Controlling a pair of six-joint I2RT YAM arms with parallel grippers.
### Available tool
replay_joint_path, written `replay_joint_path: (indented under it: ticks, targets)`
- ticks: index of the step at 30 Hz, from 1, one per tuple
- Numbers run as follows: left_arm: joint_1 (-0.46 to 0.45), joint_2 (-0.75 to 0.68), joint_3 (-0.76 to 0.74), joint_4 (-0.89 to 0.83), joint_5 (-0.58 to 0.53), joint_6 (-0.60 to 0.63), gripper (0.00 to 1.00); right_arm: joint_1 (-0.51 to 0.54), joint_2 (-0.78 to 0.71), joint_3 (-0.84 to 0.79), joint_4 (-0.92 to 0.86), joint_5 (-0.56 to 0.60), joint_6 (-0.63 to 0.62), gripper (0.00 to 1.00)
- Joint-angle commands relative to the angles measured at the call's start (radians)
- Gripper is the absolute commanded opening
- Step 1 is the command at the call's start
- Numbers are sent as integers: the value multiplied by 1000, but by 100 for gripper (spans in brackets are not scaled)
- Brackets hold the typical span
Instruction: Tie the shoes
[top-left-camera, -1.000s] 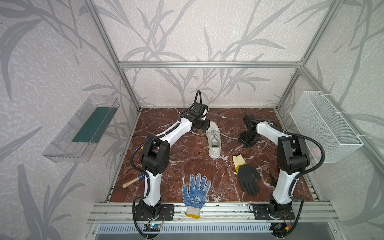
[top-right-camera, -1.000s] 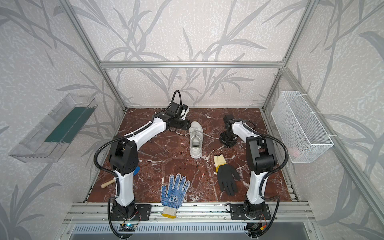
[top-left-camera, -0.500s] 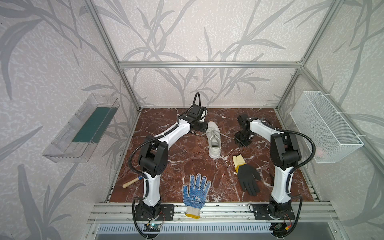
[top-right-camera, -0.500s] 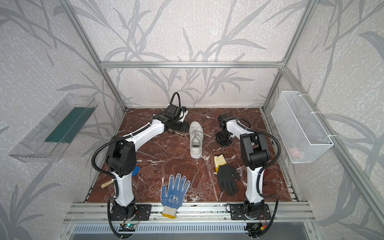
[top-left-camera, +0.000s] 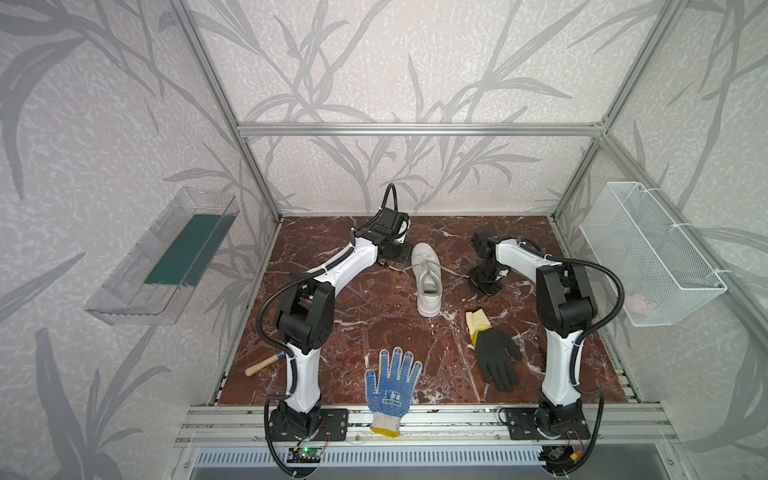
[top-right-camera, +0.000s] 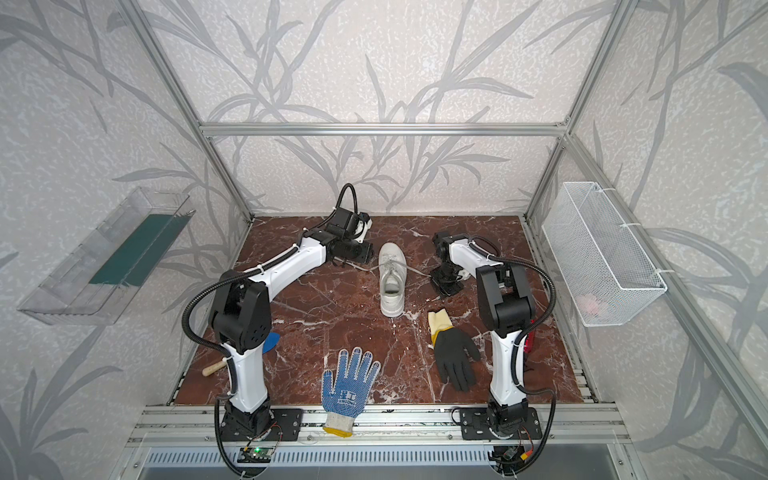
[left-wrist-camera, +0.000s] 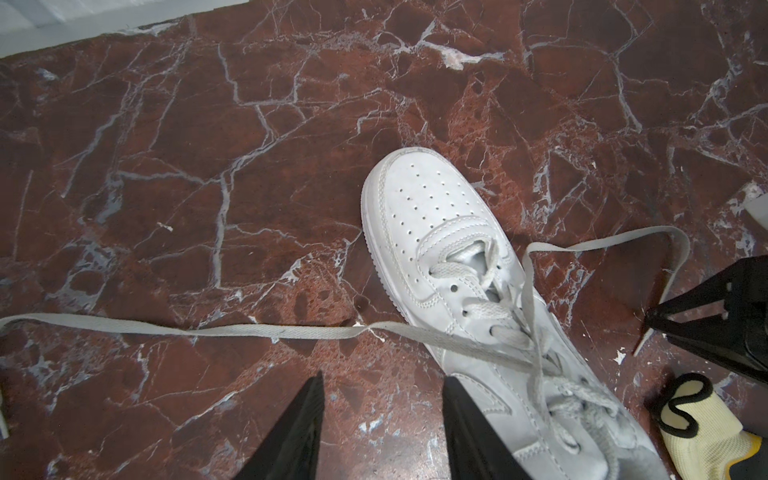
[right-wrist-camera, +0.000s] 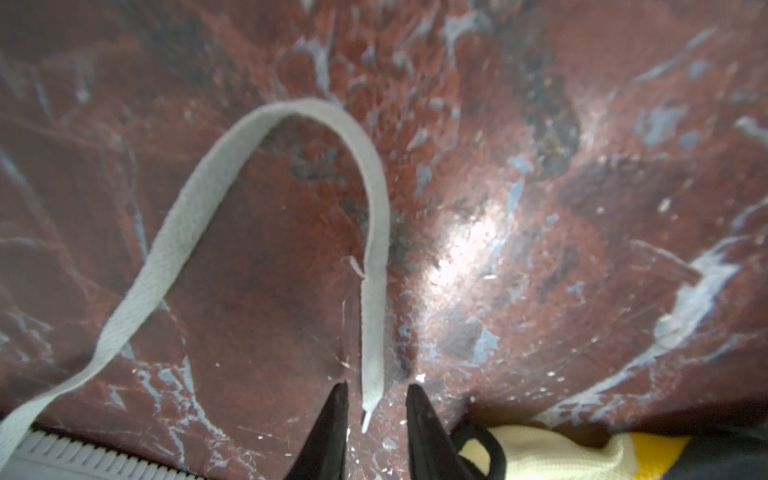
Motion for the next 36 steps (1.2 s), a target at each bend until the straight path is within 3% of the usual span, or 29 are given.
replay_joint_path:
  ticks: [1, 13, 19, 22, 31, 36]
  targets:
    - [4, -29, 1, -20, -16, 10, 49, 5, 10, -15, -24, 17, 18, 23]
    - [5, -48, 1, -51, 8, -12, 48, 4, -26, -122, 46, -2, 45, 13]
    - [2, -82, -5, -75, 16, -28, 48, -4, -66, -182, 93, -17, 64, 0]
    - [1, -98, -2, -81, 36, -40, 48, -15, -102, -198, 132, -30, 64, 0]
    - [-36, -129, 14, -119, 107, -97, 47, -45, -162, -186, 332, -231, 72, 0]
    - [-57, -146, -16, -104, 132, -148, 46, -45, -137, -172, 511, -382, 141, 0]
